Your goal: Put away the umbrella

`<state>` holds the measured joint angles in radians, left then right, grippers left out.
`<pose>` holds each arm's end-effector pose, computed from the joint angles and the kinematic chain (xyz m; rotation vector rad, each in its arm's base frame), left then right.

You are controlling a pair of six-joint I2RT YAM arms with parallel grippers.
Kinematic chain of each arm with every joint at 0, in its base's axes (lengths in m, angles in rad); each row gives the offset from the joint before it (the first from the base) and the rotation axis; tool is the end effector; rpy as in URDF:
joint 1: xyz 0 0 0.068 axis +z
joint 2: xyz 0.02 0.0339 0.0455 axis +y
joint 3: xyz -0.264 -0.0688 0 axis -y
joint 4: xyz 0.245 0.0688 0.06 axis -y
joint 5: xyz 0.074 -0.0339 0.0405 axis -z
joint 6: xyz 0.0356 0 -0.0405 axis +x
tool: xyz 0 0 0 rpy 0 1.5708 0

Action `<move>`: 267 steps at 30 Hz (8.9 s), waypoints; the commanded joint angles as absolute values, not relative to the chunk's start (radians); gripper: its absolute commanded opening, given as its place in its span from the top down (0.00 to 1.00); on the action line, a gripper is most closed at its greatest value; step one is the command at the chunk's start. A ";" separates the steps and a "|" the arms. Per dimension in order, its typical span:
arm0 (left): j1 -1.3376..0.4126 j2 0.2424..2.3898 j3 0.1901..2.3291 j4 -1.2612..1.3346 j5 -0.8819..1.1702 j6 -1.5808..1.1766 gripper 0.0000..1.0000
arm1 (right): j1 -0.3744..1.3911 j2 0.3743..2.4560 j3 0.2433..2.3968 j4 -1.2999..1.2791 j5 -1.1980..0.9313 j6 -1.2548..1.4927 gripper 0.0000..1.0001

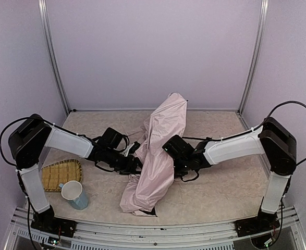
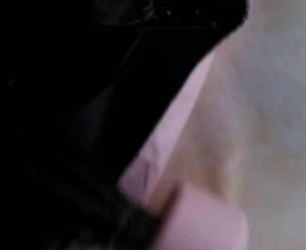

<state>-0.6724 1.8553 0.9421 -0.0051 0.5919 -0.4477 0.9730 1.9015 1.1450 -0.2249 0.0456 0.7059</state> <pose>0.2647 -0.2362 0.1274 0.5706 2.6109 -1.1645 0.2186 0.3181 0.1476 -0.3359 2.6384 0.5603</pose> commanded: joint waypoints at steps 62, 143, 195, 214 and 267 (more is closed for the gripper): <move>-0.781 1.931 1.018 0.095 0.709 -0.457 0.34 | 0.711 1.869 1.266 0.230 -0.555 0.416 1.00; -0.832 1.602 1.147 -0.127 0.259 0.057 1.00 | 0.709 1.493 1.019 -0.501 -0.085 0.275 0.00; -0.766 1.185 0.903 0.134 0.301 0.047 0.01 | 1.049 1.320 0.981 -0.150 -0.339 0.024 1.00; -1.009 1.536 1.069 -0.011 0.310 0.314 0.45 | 0.870 1.200 0.836 -0.002 -0.488 0.177 1.00; -1.006 1.424 1.008 -0.100 0.555 0.389 0.39 | 0.790 1.584 0.664 0.199 -0.508 0.409 0.79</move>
